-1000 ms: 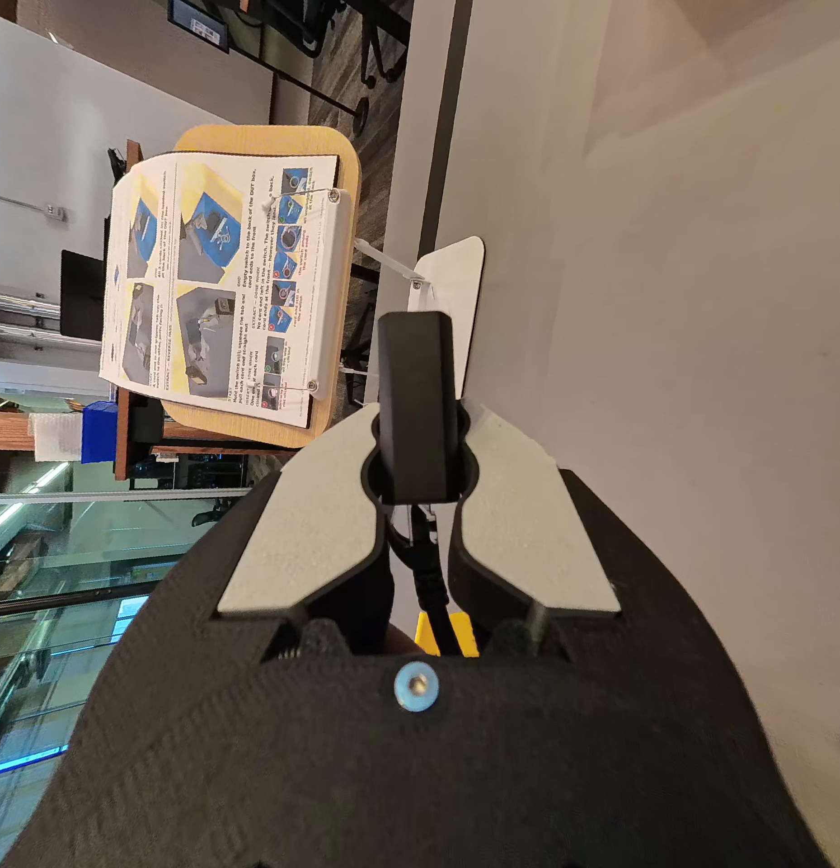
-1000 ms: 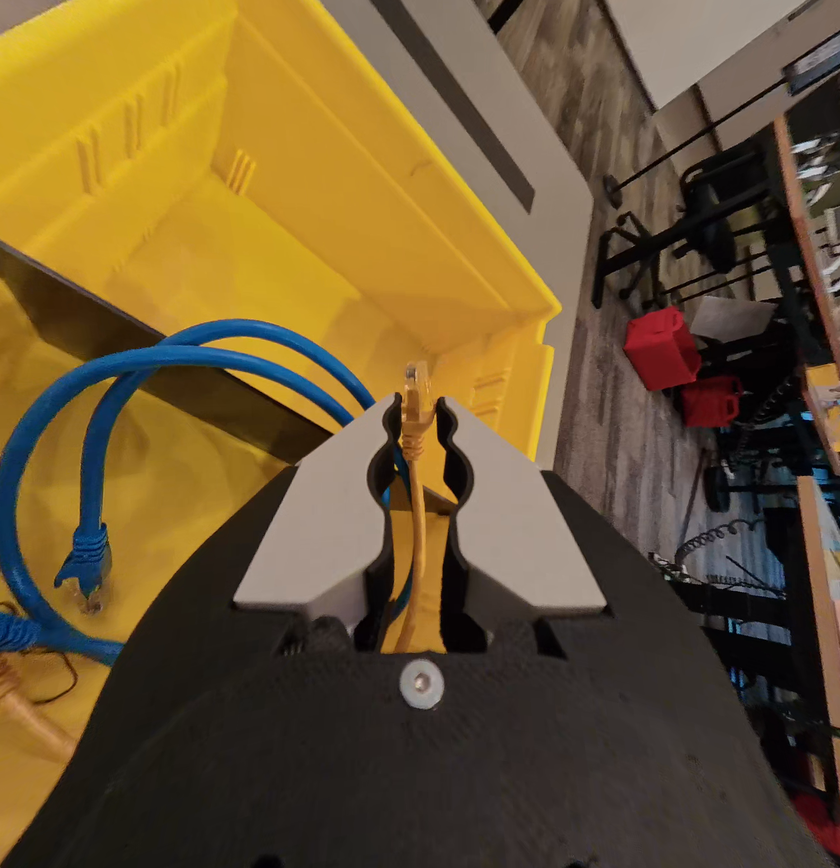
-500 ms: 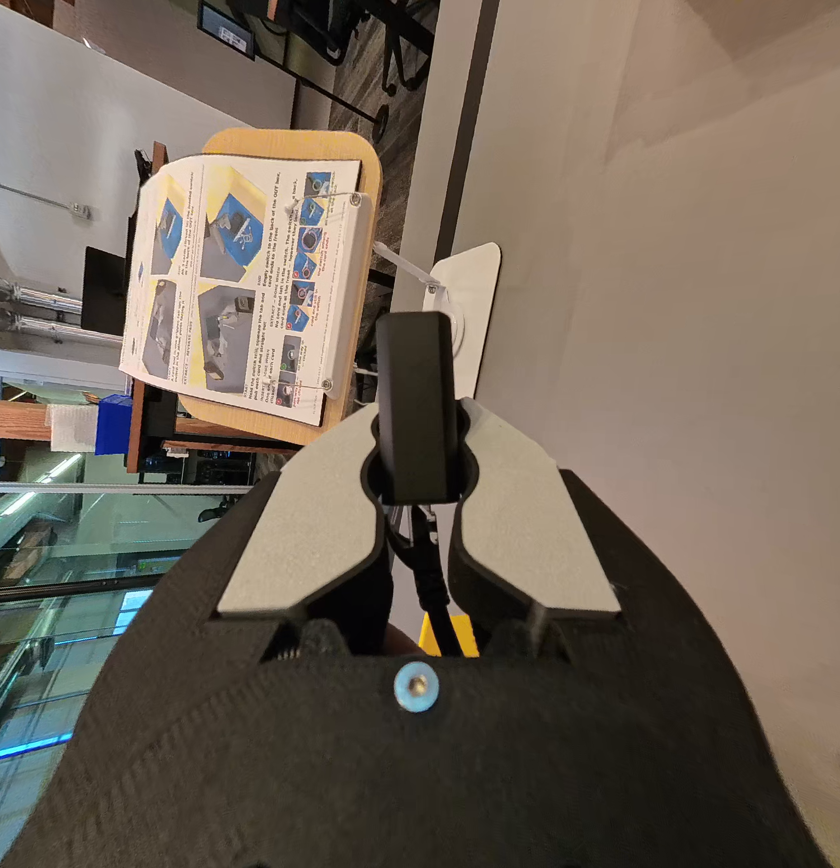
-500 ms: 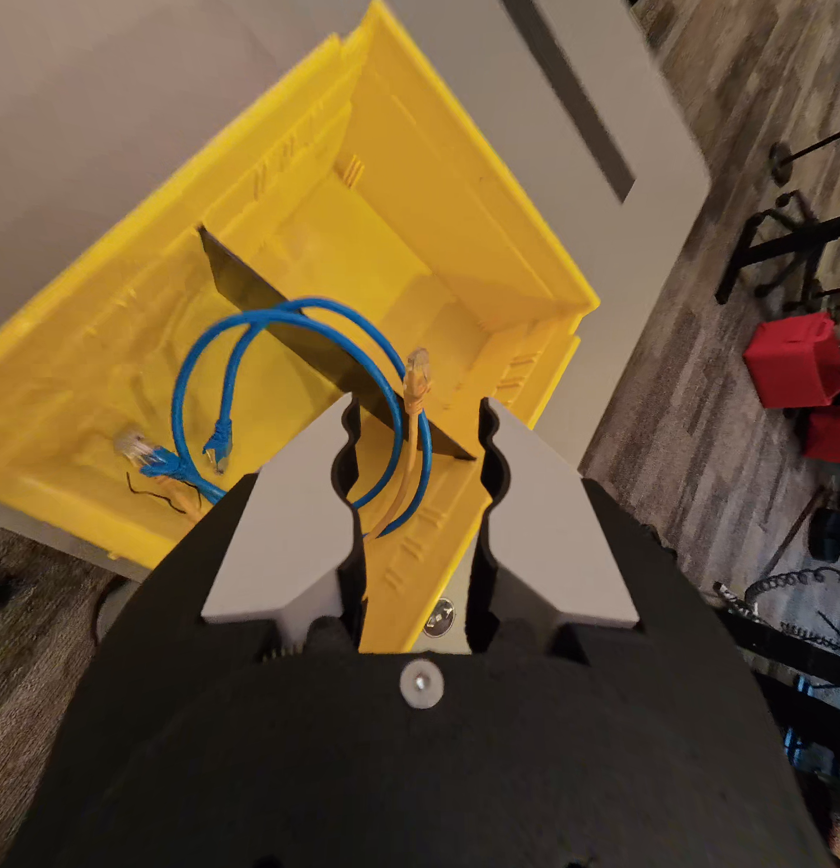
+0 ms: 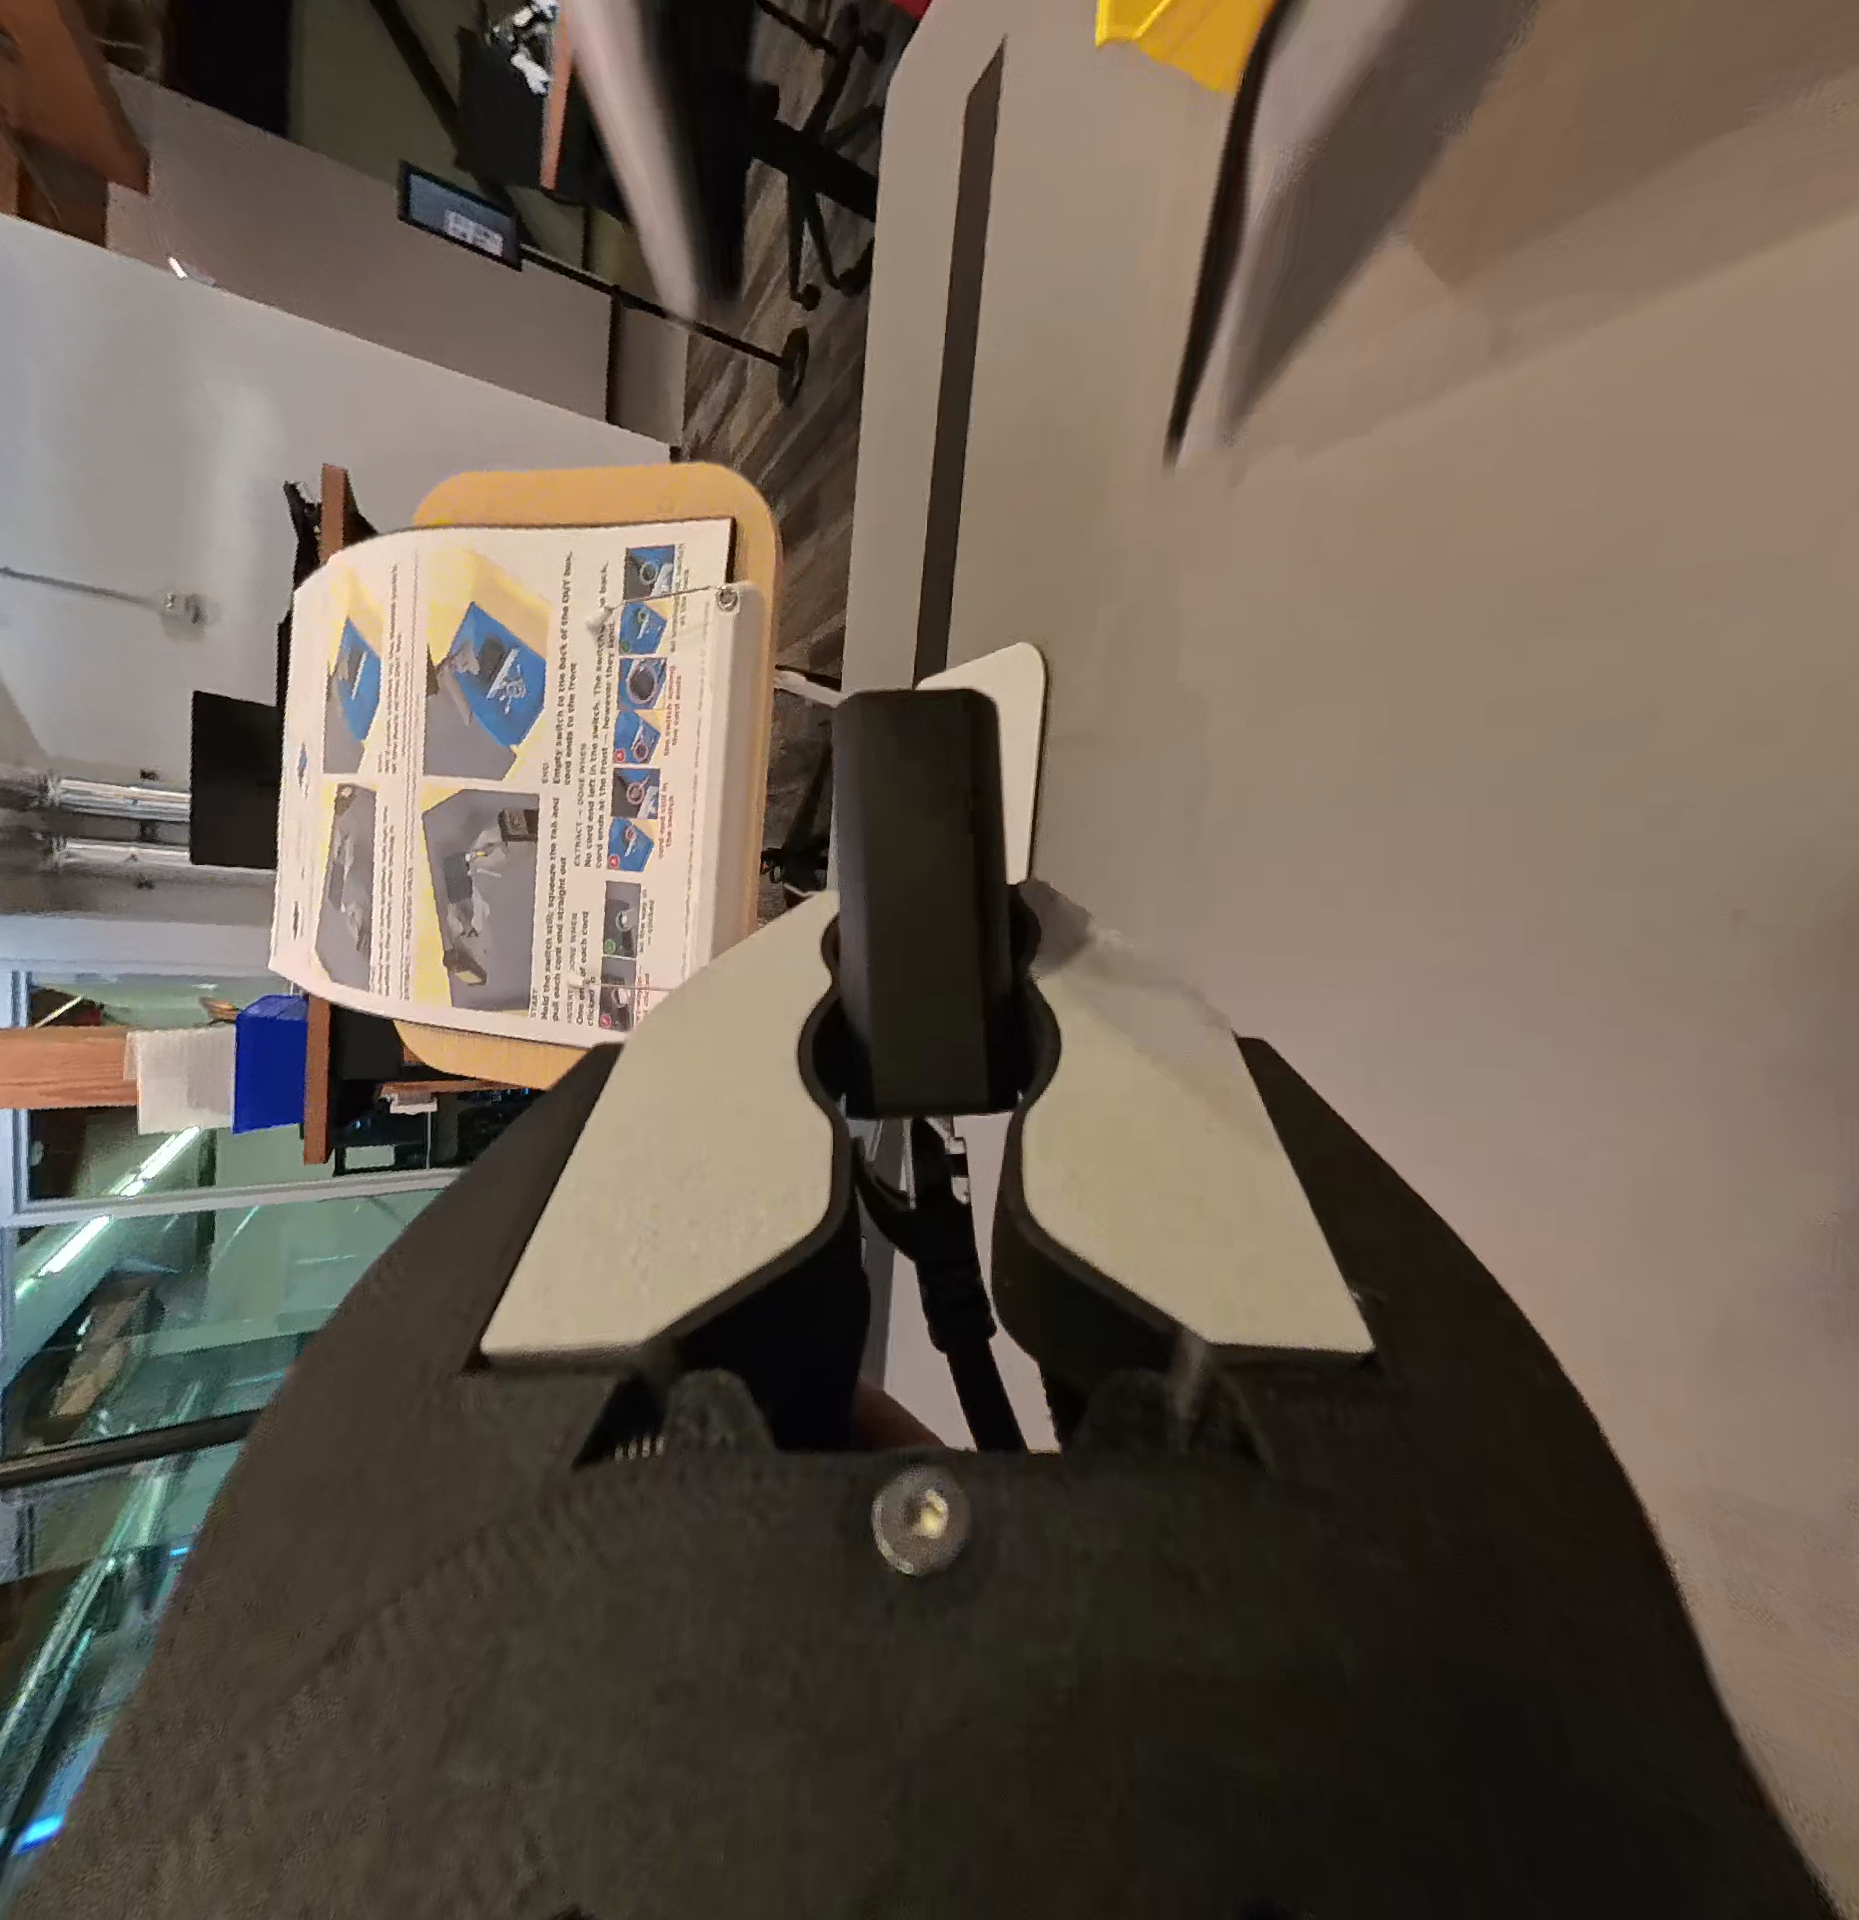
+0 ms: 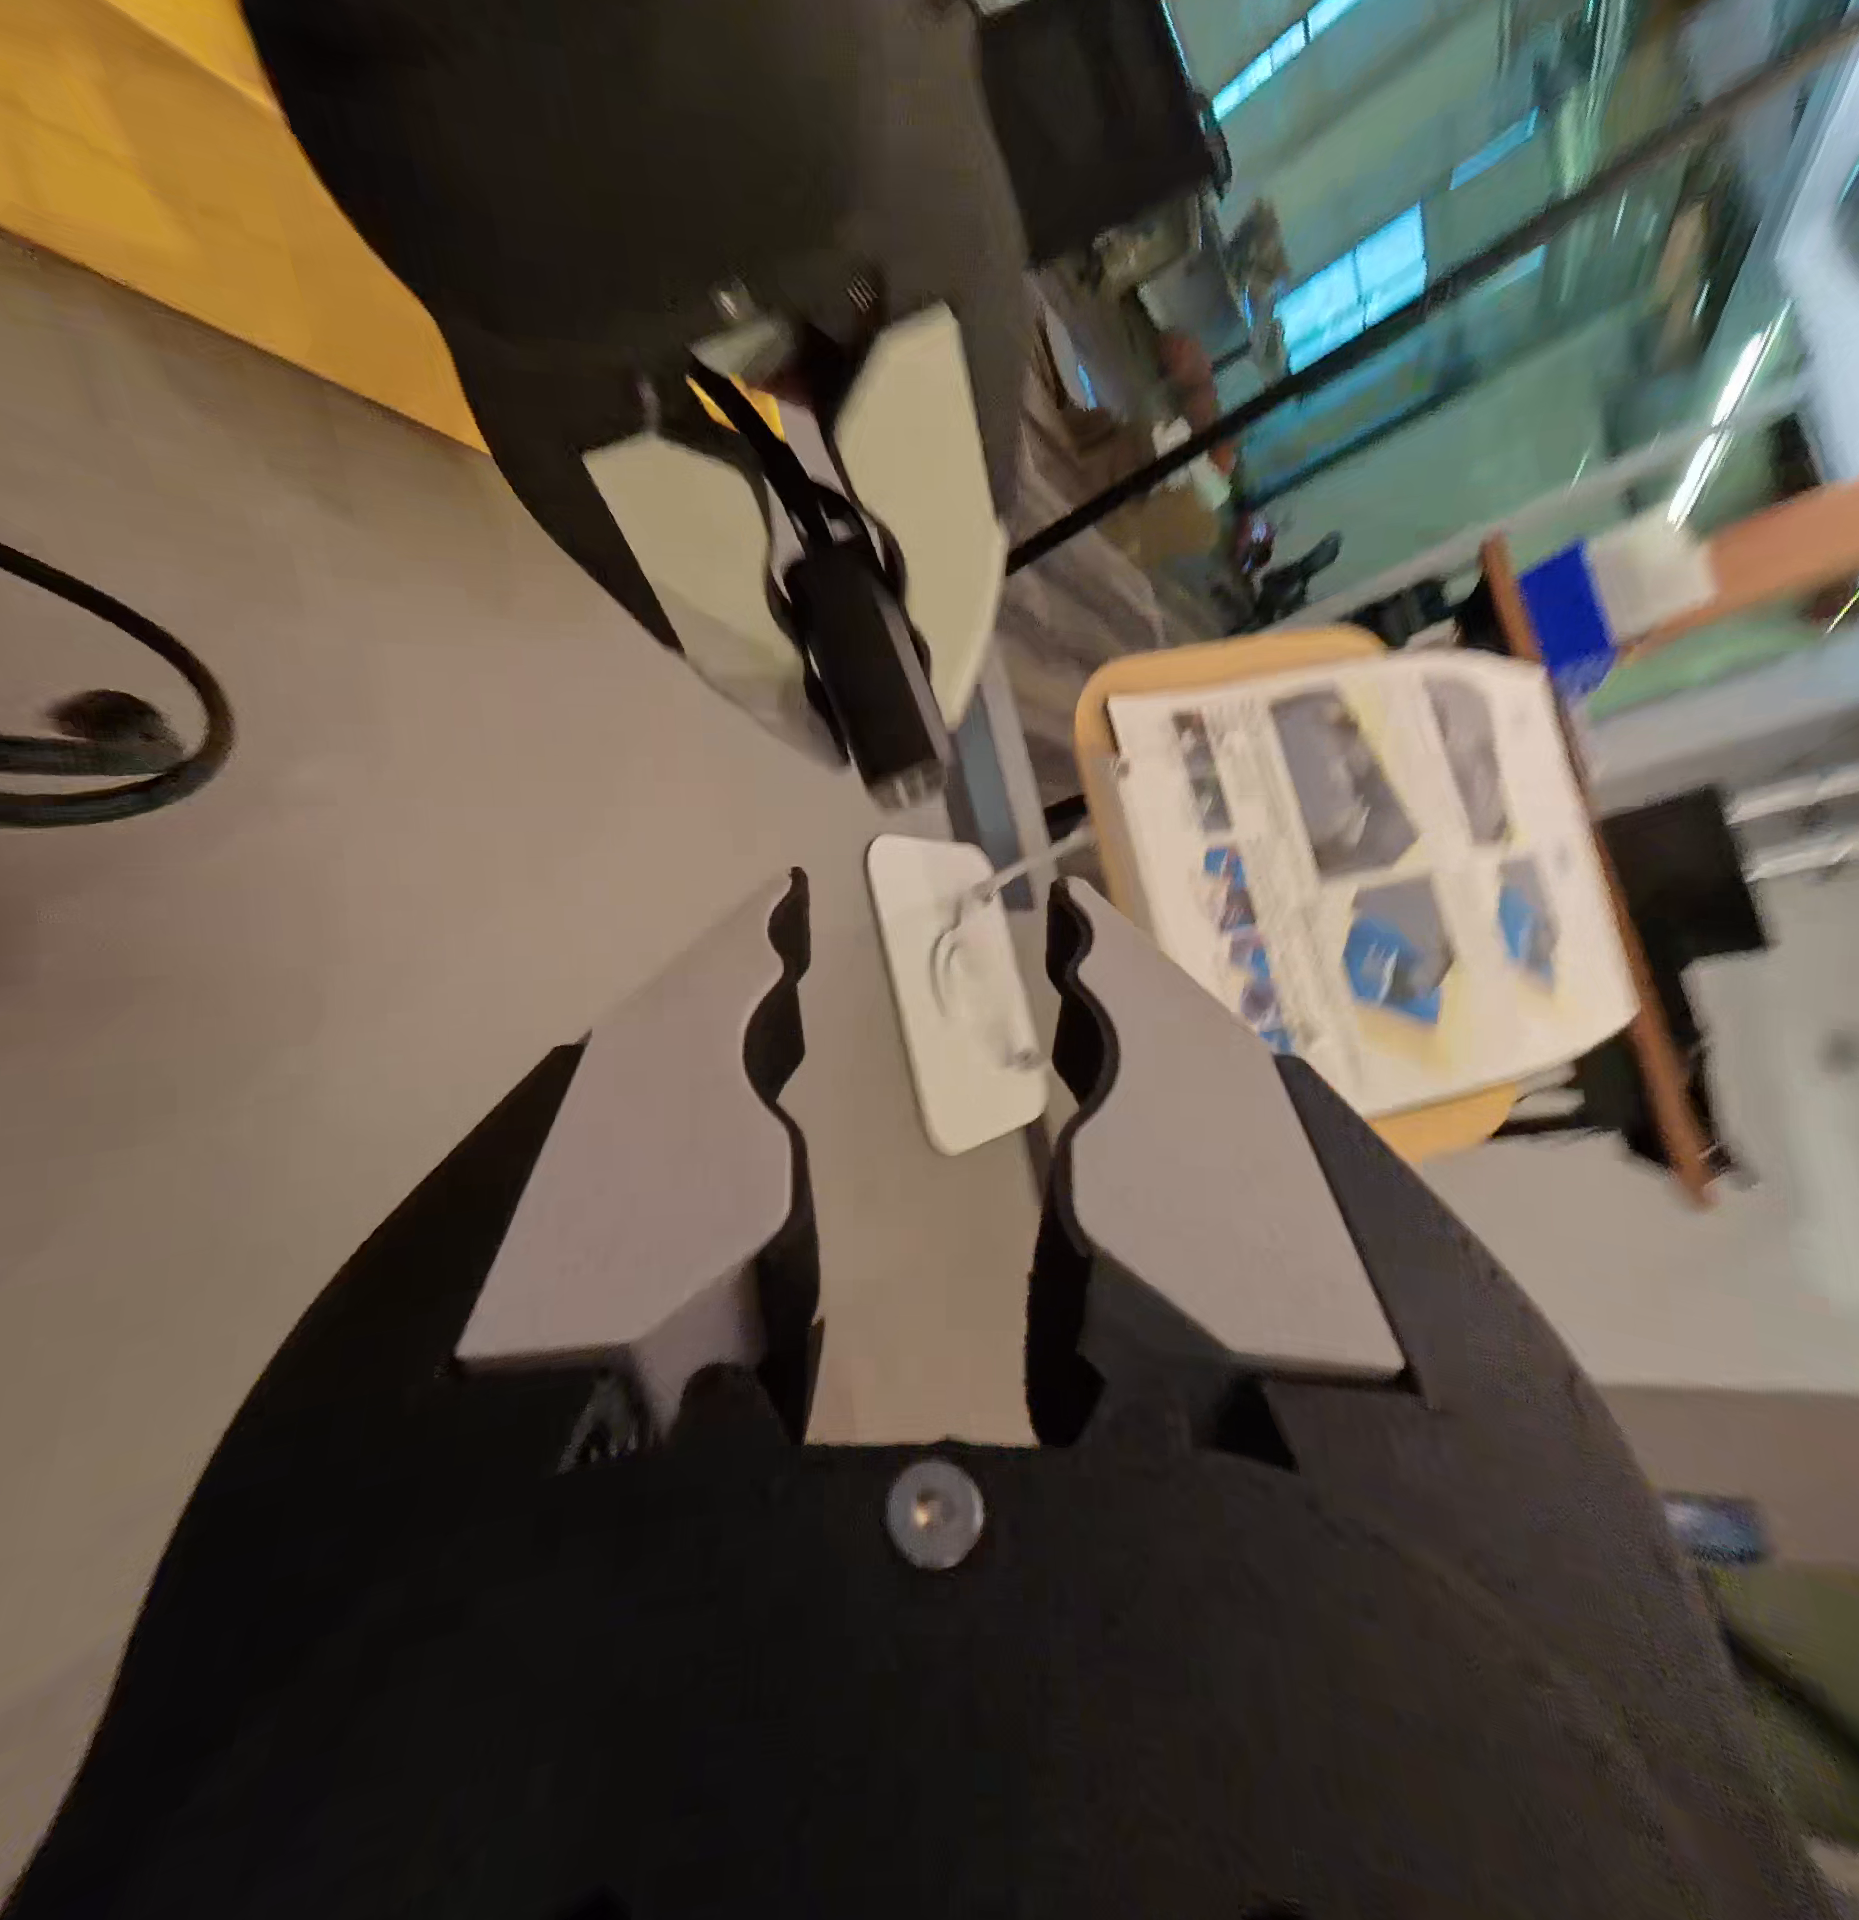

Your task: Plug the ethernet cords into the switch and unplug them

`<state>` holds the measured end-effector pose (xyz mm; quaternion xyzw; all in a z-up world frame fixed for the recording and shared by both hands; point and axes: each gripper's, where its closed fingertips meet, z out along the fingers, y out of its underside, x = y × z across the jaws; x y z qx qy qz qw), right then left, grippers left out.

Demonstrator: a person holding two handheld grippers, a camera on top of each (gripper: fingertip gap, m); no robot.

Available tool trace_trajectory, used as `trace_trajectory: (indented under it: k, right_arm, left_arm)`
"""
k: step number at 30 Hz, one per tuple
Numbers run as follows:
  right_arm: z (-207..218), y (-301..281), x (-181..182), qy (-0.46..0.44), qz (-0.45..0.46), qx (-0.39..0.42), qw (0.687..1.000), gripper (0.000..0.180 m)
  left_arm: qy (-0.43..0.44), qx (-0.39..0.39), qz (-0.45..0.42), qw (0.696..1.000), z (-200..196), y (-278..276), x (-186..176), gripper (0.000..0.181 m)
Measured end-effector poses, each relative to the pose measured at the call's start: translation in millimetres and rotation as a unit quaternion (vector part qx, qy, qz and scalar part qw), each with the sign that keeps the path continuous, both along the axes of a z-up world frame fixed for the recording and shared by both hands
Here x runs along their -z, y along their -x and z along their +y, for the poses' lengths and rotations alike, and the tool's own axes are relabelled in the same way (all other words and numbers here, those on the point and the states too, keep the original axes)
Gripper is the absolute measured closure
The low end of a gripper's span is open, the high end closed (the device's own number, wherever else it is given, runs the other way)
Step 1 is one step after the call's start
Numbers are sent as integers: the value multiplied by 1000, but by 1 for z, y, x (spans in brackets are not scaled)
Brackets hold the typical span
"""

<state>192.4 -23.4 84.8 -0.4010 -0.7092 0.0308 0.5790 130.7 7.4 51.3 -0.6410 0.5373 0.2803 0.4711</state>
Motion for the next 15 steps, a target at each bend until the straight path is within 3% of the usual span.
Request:
trace_trajectory:
  k: [5, 6, 9, 15]
  right_arm:
    - [4, 38, 15, -139, -65, -17, 988, 148]
    - [2, 42, 16, -144, -64, -24, 987, 156]
    - [3, 45, 22, -133, -83, -33, 987, 158]
    - [16, 38, 17, -76, -48, -39, 995, 158]
  left_arm:
    - [12, 19, 7, 1000, -5, -9, 1, 156]
    - [11, 21, 8, 1000, -6, -10, 1, 156]
    - [11, 19, 17, 1000, -6, -7, 5, 156]
    - [46, 46, -71, 995, -21, 2, -17, 136]
